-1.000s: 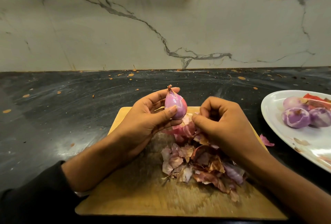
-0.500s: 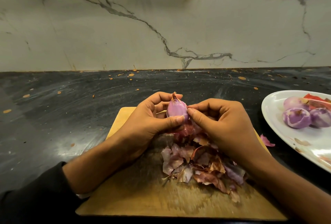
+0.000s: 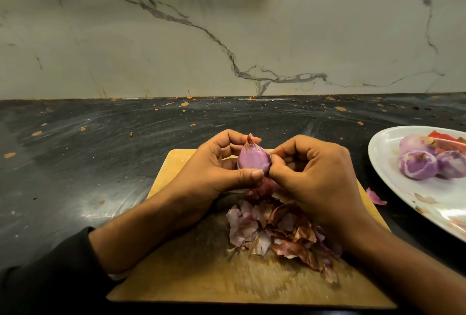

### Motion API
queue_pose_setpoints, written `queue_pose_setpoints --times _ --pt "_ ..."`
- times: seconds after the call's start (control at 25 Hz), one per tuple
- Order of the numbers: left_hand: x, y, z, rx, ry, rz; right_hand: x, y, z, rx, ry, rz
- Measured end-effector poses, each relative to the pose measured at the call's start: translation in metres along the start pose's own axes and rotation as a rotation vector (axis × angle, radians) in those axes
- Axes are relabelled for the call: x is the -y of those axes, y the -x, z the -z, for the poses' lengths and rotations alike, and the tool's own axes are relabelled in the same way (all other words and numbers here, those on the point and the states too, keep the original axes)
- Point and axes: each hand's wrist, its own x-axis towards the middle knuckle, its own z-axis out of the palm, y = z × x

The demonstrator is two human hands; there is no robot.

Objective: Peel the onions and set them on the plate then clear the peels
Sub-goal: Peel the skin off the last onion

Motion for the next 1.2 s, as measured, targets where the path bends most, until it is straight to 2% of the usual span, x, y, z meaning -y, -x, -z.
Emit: queue_pose_setpoints --times 0.36,0.84,1.2 --pt "-0.002 -0.003 0.001 0.058 0.164 0.11 -0.009 -0.008 0.003 -0.012 -0.273 -0.257" --pt "-0.005 -0.001 0.001 0.075 0.114 0.098 0.007 -0.005 0.004 0.15 -0.309 -0.261" --pt "-0.005 -0.001 -0.002 0.056 0.157 0.086 -0.005 -0.009 0.001 0.112 -0.211 -0.195"
